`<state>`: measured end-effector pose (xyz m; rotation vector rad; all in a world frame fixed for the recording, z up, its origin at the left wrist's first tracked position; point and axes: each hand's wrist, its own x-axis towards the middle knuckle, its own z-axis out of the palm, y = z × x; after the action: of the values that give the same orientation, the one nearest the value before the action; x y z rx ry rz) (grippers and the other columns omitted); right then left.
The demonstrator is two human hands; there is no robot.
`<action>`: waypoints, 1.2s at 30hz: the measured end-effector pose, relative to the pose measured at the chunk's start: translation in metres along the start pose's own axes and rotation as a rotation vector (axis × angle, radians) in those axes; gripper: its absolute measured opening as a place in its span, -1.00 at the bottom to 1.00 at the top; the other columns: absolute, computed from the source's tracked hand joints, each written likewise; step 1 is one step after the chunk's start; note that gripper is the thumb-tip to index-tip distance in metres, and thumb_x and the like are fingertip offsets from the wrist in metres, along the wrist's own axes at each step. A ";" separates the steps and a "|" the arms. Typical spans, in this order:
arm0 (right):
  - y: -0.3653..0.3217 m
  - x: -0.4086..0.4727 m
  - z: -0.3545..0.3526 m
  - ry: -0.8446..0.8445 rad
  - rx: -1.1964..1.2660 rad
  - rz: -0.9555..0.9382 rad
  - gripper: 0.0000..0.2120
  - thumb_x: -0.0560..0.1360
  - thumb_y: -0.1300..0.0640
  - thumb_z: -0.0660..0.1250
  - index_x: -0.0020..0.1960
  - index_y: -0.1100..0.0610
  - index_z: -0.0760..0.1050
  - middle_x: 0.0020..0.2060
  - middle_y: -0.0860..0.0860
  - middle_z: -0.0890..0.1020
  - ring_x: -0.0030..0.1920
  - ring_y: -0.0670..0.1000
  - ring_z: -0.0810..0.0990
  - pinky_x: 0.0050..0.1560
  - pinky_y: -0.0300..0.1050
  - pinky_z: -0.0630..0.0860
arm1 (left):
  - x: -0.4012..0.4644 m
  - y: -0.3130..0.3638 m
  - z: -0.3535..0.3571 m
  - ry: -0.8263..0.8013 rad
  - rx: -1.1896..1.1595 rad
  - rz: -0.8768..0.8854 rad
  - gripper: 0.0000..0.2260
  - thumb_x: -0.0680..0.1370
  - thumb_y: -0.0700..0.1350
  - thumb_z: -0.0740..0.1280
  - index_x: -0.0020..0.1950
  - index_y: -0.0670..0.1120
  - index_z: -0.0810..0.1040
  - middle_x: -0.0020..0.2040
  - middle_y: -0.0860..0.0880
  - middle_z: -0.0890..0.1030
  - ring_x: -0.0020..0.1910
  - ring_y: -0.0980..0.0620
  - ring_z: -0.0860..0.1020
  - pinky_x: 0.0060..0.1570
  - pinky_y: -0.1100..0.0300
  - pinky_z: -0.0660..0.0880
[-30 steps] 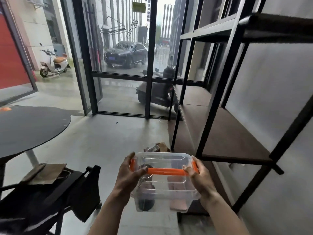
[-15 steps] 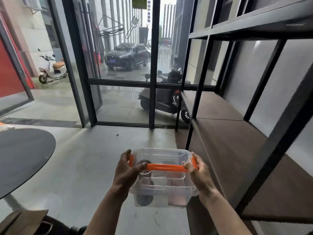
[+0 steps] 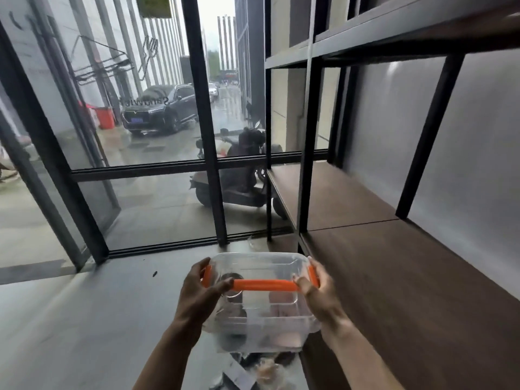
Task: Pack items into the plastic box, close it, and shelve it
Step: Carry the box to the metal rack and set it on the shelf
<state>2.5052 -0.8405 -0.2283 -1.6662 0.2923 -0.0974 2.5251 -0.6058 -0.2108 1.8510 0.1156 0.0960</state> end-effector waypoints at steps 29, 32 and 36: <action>0.123 0.055 -0.221 1.215 -0.267 0.513 -0.35 0.65 -0.13 0.19 0.64 0.05 0.04 0.59 0.03 0.28 0.55 0.09 0.33 0.48 0.01 0.28 | 0.145 0.011 0.484 -1.346 0.144 0.321 -0.22 0.30 0.10 0.58 0.46 0.04 0.37 0.19 0.06 0.58 0.15 0.00 0.60 0.15 -0.04 0.57; 0.146 0.056 -0.215 1.206 -0.315 0.571 -0.36 0.65 -0.07 0.20 0.63 0.11 0.06 0.58 0.07 0.32 0.53 0.09 0.35 0.47 0.00 0.31 | 0.141 -0.012 0.486 -1.341 0.184 0.327 -0.30 0.41 -0.12 0.56 0.49 -0.02 0.35 0.18 0.02 0.57 0.17 -0.04 0.58 0.16 0.01 0.53; 0.171 0.063 -0.201 1.226 -0.342 0.622 -0.35 0.65 -0.09 0.19 0.63 0.12 0.07 0.57 0.06 0.34 0.53 0.07 0.36 0.47 0.02 0.33 | 0.145 -0.037 0.487 -1.360 0.246 0.335 -0.28 0.42 -0.05 0.55 0.51 -0.01 0.32 0.25 -0.04 0.56 0.21 -0.06 0.57 0.17 -0.04 0.54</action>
<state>2.4958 -1.0657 -0.3796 -1.5781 1.8027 -0.6238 2.7289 -1.0406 -0.3811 1.7949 -1.1547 -0.9673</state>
